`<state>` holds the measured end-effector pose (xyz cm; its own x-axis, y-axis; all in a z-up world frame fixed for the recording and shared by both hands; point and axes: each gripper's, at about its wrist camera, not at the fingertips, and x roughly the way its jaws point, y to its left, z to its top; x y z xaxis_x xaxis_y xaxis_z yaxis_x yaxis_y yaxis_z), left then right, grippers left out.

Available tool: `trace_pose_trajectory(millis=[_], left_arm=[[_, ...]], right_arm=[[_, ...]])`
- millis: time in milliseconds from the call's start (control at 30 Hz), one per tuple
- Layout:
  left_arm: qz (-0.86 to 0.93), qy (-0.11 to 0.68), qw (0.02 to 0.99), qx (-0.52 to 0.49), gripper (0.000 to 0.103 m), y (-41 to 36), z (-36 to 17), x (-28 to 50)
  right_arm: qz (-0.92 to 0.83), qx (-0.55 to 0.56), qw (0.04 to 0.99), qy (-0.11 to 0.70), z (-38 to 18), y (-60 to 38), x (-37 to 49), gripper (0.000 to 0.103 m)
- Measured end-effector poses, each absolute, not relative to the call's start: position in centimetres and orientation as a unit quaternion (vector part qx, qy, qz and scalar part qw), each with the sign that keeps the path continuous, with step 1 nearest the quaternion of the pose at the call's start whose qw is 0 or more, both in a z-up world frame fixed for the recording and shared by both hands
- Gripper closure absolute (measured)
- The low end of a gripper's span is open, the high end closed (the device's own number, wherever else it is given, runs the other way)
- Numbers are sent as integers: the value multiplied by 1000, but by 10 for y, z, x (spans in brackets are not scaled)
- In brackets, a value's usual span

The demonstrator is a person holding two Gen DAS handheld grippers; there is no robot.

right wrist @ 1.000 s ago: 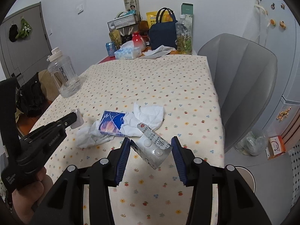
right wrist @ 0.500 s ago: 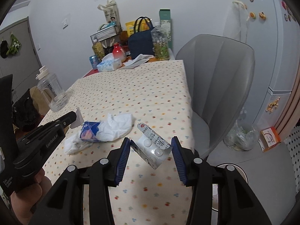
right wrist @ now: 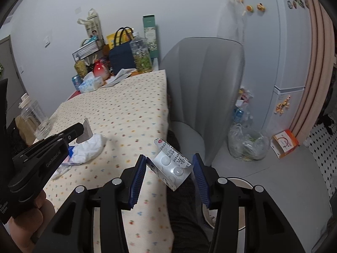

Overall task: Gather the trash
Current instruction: 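Carry both items over the cream bin and open the right gripper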

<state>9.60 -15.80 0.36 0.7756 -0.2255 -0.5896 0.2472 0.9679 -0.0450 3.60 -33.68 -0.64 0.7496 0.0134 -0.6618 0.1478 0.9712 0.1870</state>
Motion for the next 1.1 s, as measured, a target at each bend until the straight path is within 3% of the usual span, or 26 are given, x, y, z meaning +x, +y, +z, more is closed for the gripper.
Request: trace_pose_trajectory(millis=[800, 900, 1100], left_arm=[[-221, 356, 903, 90, 102, -294, -38, 107], [-223, 362, 900, 97, 102, -303, -44, 109], [-228, 372, 893, 109, 102, -319, -54, 110]], right_arm=[[-135, 185, 892, 390, -78, -456, 20, 54], [-148, 192, 885, 398, -90, -469, 23, 52], [-173, 211, 872, 406, -109, -496, 17, 38]])
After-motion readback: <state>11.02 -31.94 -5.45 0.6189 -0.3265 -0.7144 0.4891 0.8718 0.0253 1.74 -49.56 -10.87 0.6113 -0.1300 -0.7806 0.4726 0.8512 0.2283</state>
